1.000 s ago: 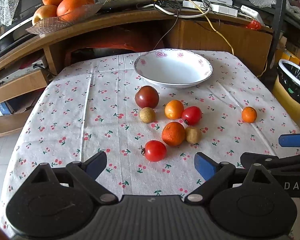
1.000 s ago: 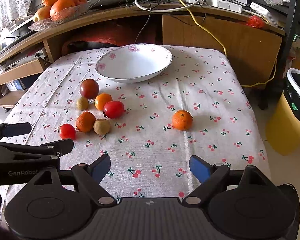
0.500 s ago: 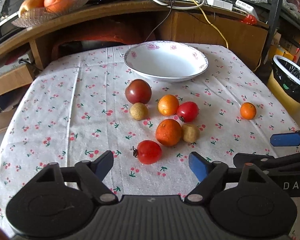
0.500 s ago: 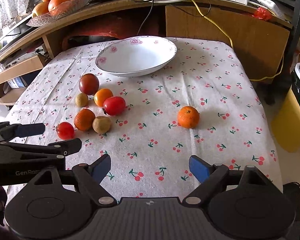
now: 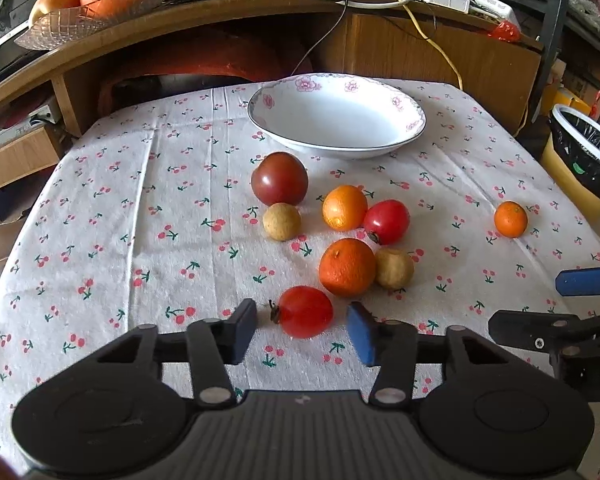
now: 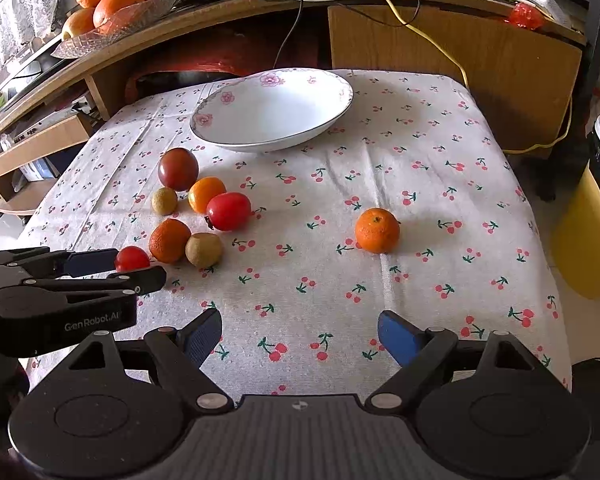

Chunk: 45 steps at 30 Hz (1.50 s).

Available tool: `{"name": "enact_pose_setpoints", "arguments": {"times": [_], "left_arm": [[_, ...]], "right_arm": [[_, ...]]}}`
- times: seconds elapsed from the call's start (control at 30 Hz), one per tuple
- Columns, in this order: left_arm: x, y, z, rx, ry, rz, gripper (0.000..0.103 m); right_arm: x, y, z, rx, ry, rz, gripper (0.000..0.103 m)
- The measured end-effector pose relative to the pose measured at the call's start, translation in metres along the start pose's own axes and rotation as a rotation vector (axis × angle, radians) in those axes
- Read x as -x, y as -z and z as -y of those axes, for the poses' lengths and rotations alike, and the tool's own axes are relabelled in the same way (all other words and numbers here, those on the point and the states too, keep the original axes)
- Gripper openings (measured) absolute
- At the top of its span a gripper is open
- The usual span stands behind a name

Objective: Organize fruits
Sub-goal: 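Grasp the small red tomato with the left gripper while the right gripper grasps the small mandarin, then carry the red tomato and the mandarin over the white bowl with both grippers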

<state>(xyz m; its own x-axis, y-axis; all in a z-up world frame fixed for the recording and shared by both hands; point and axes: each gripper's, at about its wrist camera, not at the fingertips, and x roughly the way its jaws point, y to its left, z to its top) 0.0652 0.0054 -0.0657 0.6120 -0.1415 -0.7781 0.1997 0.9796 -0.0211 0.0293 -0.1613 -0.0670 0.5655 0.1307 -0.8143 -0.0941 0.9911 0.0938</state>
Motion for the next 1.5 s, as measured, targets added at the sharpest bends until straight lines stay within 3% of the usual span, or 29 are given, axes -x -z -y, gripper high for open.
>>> {"name": "enact_pose_setpoints", "arguments": {"times": [0.17,0.47,0.7,0.8,0.9,1.13,1.5], "left_arm": [[0.000,-0.002,-0.002,-0.006,0.017,-0.010,0.040],[0.002,-0.004,-0.002,-0.030,0.061,-0.019,0.039],[0.008,-0.009,0.001,-0.035,0.079,-0.002,0.039],[0.008,-0.008,0.001,-0.038,0.088,-0.003,0.039],[0.008,-0.009,0.001,-0.039,0.088,-0.005,0.039],[0.006,-0.008,0.001,-0.043,0.084,-0.011,0.039],[0.007,0.004,0.004,-0.063,0.077,-0.023,0.038]], "right_arm": [[0.002,-0.009,0.008,0.005,0.028,0.022,0.077],[-0.003,-0.029,0.028,0.027,0.102,0.051,0.072],[-0.018,-0.039,0.031,0.043,0.105,0.036,0.063],[-0.026,-0.043,0.031,0.055,0.112,0.023,0.057],[-0.036,-0.044,0.037,0.033,0.111,-0.011,0.044],[-0.036,-0.046,0.040,0.024,0.090,-0.007,0.024],[-0.012,-0.024,0.009,0.105,0.022,-0.012,0.023]]}}
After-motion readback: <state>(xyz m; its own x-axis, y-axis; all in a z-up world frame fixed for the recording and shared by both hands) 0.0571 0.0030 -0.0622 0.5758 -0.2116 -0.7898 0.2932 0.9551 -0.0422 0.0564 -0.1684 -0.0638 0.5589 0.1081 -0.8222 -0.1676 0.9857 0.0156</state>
